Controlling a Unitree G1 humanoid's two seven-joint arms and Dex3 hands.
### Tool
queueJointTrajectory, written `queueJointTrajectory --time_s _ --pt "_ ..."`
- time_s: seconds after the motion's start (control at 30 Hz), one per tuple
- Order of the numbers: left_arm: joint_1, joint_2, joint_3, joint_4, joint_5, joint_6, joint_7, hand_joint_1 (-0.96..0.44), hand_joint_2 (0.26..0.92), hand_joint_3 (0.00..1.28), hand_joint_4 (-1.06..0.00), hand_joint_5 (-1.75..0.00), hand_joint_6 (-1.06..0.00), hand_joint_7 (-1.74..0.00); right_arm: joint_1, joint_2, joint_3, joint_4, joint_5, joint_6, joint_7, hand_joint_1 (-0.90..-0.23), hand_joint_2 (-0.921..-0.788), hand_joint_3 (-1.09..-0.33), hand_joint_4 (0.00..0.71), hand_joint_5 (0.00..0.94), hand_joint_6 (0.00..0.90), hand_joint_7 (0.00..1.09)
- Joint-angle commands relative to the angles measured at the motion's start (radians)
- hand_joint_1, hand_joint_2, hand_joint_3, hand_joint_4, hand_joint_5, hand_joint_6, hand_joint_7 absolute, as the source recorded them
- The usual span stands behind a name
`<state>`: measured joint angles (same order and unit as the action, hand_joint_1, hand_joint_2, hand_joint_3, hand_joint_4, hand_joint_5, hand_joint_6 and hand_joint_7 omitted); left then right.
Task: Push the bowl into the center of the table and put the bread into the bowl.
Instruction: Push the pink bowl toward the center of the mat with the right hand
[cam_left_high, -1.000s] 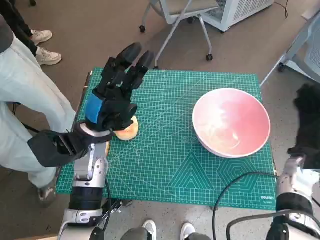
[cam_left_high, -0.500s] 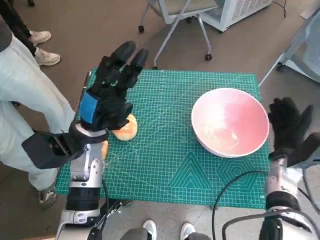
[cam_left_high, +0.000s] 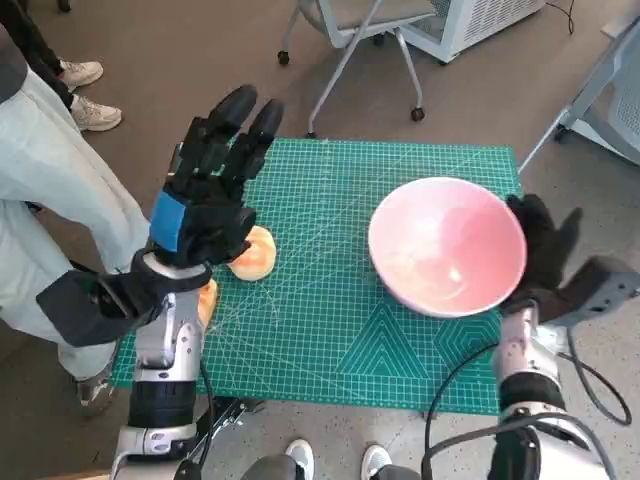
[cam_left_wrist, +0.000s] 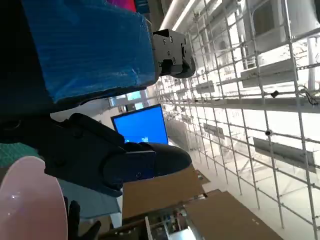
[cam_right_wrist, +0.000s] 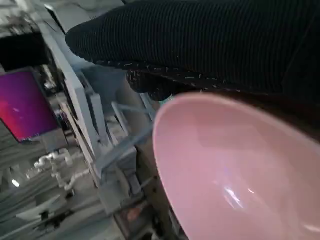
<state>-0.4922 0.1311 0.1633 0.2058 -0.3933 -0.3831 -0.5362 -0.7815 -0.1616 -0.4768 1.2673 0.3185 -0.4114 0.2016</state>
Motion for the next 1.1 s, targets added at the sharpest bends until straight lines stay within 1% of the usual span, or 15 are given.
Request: queueJointTrajectory --time_s 0.03,0.13,0.37,0.7,0.97,1.1 --pt "0.019 0.011 0.002 -0.026 0.003 0.012 0.011 -0.62 0.921 0.46 -0.14 0.00 0.00 -0.43 -0.003 0.028 0.013 0.016 -0.012 0.015 0.002 -0.570 -0.921 -0.838 0.187 0.008 0.214 0.26" --pt "0.027 0.015 0.003 -0.035 0.001 0.017 0.016 -0.62 0.921 0.46 -0.14 -0.01 0.00 -0.43 -0.015 0.041 0.026 0.020 -0.025 0.017 0.007 -0.574 -0.921 -0.840 0.179 0.003 0.205 0.25" --pt "0.046 0.023 0.002 -0.057 0.003 0.022 0.026 -0.63 0.921 0.46 -0.14 -0.01 0.00 -0.43 -0.040 0.063 0.045 0.026 -0.030 0.028 0.017 -0.579 -0.921 -0.843 0.166 0.001 0.196 0.23" --pt "0.061 0.030 0.007 -0.071 0.003 0.024 0.040 -0.63 0.921 0.46 -0.14 -0.01 -0.01 -0.44 -0.079 0.100 0.052 0.032 -0.023 0.049 0.010 -0.568 -0.921 -0.842 0.180 0.006 0.225 0.23" --pt "0.068 0.032 0.006 -0.075 0.005 0.024 0.048 -0.63 0.921 0.46 -0.15 -0.01 -0.01 -0.46 -0.108 0.127 0.042 0.038 -0.011 0.072 0.008 -0.564 -0.921 -0.846 0.178 0.003 0.235 0.22" --pt "0.071 0.035 0.009 -0.077 0.004 0.026 0.050 -0.63 0.921 0.46 -0.15 -0.01 -0.01 -0.47 -0.118 0.141 0.040 0.041 -0.011 0.078 0.008 -0.570 -0.921 -0.842 0.173 0.001 0.229 0.21"
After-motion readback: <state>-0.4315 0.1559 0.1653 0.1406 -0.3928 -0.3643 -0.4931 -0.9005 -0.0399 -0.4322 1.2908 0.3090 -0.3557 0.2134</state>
